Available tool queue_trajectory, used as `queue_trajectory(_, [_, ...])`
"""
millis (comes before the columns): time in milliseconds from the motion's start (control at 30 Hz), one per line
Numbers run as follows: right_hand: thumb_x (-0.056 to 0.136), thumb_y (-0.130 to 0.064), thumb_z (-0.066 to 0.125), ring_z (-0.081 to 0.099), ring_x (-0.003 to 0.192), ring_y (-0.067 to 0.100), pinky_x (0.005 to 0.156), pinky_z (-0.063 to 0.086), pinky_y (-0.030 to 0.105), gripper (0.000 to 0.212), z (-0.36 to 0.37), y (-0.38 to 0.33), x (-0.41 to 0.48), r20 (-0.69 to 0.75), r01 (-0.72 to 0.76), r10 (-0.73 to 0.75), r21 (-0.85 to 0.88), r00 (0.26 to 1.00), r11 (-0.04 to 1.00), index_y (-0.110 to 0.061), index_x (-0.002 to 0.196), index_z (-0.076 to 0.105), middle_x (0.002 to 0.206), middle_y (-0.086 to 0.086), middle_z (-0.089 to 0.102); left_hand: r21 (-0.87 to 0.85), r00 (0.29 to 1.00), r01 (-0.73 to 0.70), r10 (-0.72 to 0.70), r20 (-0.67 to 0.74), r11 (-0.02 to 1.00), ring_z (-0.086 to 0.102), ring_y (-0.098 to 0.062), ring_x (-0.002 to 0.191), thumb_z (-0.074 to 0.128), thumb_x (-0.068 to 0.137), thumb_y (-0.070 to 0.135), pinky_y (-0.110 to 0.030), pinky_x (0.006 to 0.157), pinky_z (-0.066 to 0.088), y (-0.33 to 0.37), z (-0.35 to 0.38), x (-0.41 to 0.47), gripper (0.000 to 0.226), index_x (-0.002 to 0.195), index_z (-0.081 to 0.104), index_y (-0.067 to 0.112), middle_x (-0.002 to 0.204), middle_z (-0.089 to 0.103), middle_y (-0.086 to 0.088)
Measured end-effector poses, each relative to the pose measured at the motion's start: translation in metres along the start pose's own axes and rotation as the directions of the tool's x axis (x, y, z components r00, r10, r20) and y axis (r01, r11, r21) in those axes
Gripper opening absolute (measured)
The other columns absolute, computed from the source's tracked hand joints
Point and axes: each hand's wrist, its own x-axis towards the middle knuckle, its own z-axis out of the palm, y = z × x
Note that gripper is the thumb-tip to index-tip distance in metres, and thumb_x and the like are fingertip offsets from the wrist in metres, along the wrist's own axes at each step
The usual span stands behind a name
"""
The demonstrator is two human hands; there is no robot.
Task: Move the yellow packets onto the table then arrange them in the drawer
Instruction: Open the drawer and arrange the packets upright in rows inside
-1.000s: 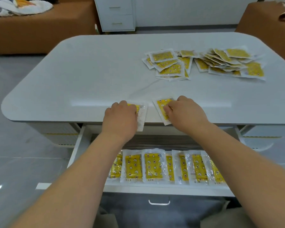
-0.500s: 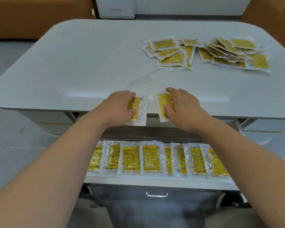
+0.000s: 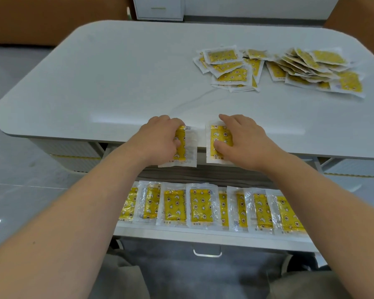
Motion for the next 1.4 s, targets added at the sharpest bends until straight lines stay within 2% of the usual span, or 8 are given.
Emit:
queue_trajectory(233, [0.089,-0.05,0.065,0.047,0.12,0.026,0.103,0.042,0.044,0.066,-0.008,-0.012,0.004,0.037,-0.046,0.044,0.04,0.998,0.998,-0.025,0.146,0.044,0.127,0.004,0.049,-0.055,0.997,0.042,-0.039,0.066,0.998,0.058,-0.012,0.089,0.066,0.095,0.025,-0.027,0.068,0.046,0.001,-0.019,-0.005,0.01,0.104,0.061,0.025,0.101,0.062,0.006])
queue_trajectory(433, [0.09,-0.045,0.072,0.056,0.068,0.018,0.057,0.047,0.035,0.043,-0.009,-0.035,-0.004,0.073,0.139,-0.136,-0.052,0.988,0.989,-0.029,0.105,0.035,0.082,-0.003,0.059,0.071,0.946,0.091,-0.108,0.304,0.993,0.059,-0.012,0.078,0.089,0.073,0.032,-0.028,0.062,0.042,-0.003,-0.029,-0.016,0.032,0.087,0.062,0.026,0.089,0.064,0.007])
queue_trajectory(567, [0.087,-0.047,0.076,0.065,0.081,0.019,0.072,0.059,0.044,0.051,0.003,-0.054,-0.004,0.158,0.151,-0.158,0.061,0.975,0.987,-0.038,0.118,0.037,0.099,-0.001,0.067,0.219,0.874,0.086,-0.179,0.452,0.972,0.061,-0.015,0.08,0.086,0.078,0.028,-0.029,0.065,0.047,-0.015,-0.018,-0.014,0.026,0.09,0.064,0.022,0.089,0.064,0.004])
queue_trajectory(767, [0.097,-0.03,0.067,0.064,0.1,0.013,0.083,0.059,0.034,0.049,0.027,-0.066,-0.003,0.443,0.122,-0.19,0.178,0.876,0.976,-0.033,0.14,0.041,0.124,-0.008,0.063,0.332,0.802,0.08,-0.258,0.539,0.94,0.066,-0.023,0.1,0.074,0.089,0.021,-0.037,0.086,0.057,-0.06,0.011,-0.013,0.025,0.113,0.068,0.023,0.109,0.067,-0.001])
queue_trajectory(900, [0.095,-0.018,0.068,0.063,0.103,0.014,0.084,0.059,0.033,0.055,0.043,-0.073,-0.003,0.497,0.102,-0.203,0.222,0.844,0.97,-0.033,0.141,0.042,0.126,-0.008,0.062,0.317,0.803,0.127,-0.285,0.524,0.94,0.06,-0.017,0.091,0.069,0.092,0.018,-0.029,0.069,0.047,-0.09,0.019,-0.016,0.013,0.099,0.064,0.027,0.101,0.064,0.003])
queue_trajectory(1033, [0.092,-0.015,0.073,0.069,0.093,0.013,0.072,0.064,0.033,0.051,0.06,-0.083,0.0,0.502,-0.012,-0.175,0.348,0.847,0.937,-0.031,0.133,0.047,0.118,-0.007,0.064,0.42,0.769,0.109,-0.344,0.539,0.901,0.057,-0.019,0.091,0.066,0.094,0.016,-0.023,0.055,0.04,-0.098,0.024,-0.019,0.023,0.117,0.065,0.02,0.107,0.062,0.0])
queue_trajectory(1200, [0.092,-0.017,0.073,0.071,0.093,0.013,0.076,0.064,0.033,0.046,0.082,-0.103,0.009,0.49,-0.059,-0.171,0.419,0.855,0.906,-0.029,0.13,0.05,0.116,-0.006,0.066,0.462,0.781,0.14,-0.385,0.492,0.876,0.055,-0.02,0.094,0.062,0.093,0.011,-0.028,0.074,0.044,-0.103,0.039,-0.024,0.035,0.128,0.063,0.02,0.109,0.06,0.0])
queue_trajectory(1400, [0.092,-0.018,0.073,0.069,0.098,0.011,0.081,0.062,0.031,0.048,0.104,-0.115,0.011,0.47,-0.051,-0.193,0.456,0.861,0.888,-0.03,0.133,0.051,0.12,-0.006,0.067,0.51,0.854,0.171,-0.385,0.35,0.843,0.057,-0.024,0.107,0.065,0.089,0.014,-0.034,0.085,0.045,-0.112,0.05,-0.032,0.024,0.11,0.065,0.026,0.102,0.058,-0.001])
